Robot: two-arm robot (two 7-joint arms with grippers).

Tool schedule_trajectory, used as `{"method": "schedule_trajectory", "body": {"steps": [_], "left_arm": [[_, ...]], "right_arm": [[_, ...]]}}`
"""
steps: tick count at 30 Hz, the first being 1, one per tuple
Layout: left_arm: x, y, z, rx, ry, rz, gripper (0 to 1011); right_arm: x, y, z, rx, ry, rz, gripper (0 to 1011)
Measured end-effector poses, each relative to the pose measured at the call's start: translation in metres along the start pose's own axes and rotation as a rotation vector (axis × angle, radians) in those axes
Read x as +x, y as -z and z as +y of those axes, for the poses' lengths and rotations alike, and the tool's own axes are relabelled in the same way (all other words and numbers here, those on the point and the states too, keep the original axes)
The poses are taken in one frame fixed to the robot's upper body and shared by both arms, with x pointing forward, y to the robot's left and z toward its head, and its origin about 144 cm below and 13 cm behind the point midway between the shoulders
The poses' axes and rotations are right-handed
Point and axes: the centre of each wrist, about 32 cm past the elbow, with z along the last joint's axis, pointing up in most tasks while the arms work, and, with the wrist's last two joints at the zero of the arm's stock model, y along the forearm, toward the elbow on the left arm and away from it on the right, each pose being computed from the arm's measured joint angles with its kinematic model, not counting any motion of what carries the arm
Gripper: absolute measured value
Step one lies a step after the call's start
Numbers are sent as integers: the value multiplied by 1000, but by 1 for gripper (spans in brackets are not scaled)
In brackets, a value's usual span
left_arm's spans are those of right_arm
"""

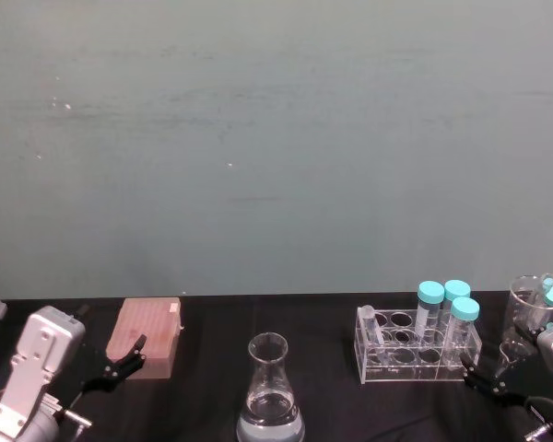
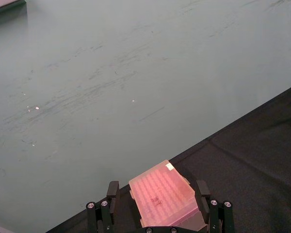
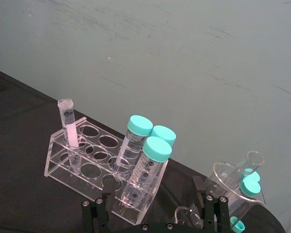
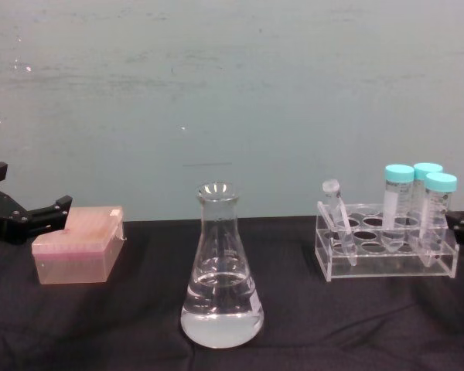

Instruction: Pour the liquid from the test tube into the beaker using one hand.

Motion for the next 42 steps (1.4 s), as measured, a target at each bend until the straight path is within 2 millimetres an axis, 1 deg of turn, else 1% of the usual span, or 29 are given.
{"method": "schedule_trajectory", "body": {"steps": [42], "left_arm": [[0, 0, 0, 0, 0, 0, 1000]], "right_arm": [[0, 0, 0, 0, 0, 0, 1003]]}}
